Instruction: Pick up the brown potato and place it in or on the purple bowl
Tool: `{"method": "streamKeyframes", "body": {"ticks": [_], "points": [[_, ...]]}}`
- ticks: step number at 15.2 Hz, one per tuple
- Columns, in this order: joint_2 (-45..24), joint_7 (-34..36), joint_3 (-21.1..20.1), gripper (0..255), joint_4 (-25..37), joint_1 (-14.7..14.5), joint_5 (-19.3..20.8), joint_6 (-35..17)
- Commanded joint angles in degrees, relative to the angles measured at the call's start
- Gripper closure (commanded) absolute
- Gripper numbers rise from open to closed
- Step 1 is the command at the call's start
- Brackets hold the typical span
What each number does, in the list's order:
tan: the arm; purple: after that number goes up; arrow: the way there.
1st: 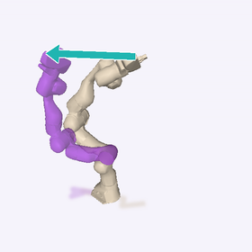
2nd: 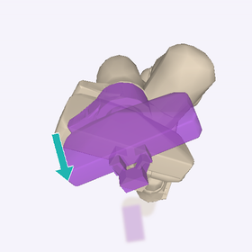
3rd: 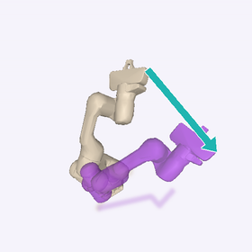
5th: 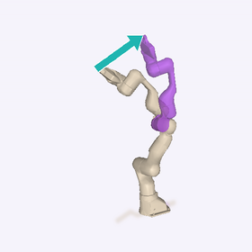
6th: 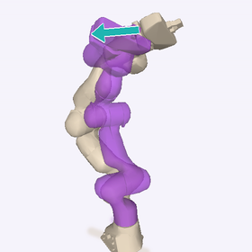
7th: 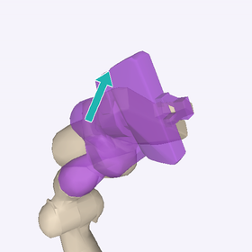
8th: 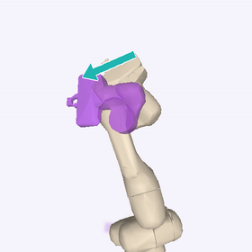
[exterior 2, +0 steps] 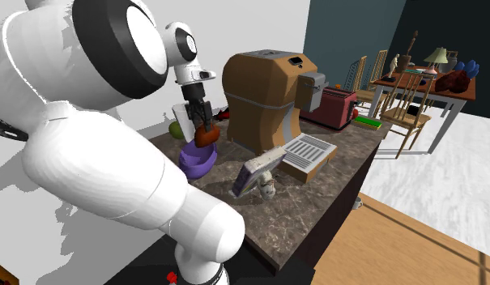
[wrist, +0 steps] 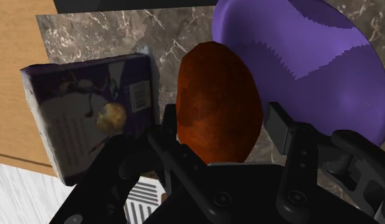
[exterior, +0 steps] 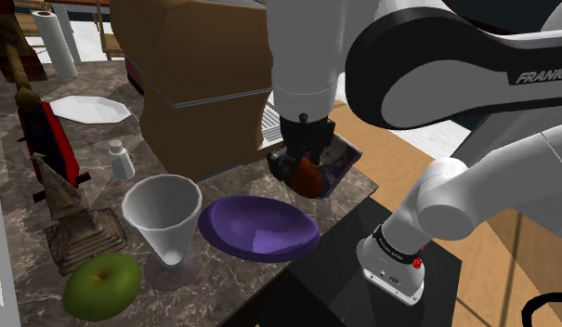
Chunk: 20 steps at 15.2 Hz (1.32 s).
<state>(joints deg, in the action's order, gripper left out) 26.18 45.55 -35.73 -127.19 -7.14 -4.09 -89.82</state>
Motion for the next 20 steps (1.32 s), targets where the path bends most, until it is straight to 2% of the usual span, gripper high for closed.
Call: {"method": "streamKeyframes", "body": {"ticks": [1,4,18,20], "points": [[-2.5,3.5,-2.8,255,2.5,-0.3,-0.6,0.3],[-6.4,8.1,-6.5,255,6.5,-0.3,-0.6,1.0],[-9.3,10.4,-9.0,255,-2.4,-0.3,-0.1,-10.2],[-9.3,10.4,-9.0,255,-2.4,-0.3,-0.1,-10.2]]}}
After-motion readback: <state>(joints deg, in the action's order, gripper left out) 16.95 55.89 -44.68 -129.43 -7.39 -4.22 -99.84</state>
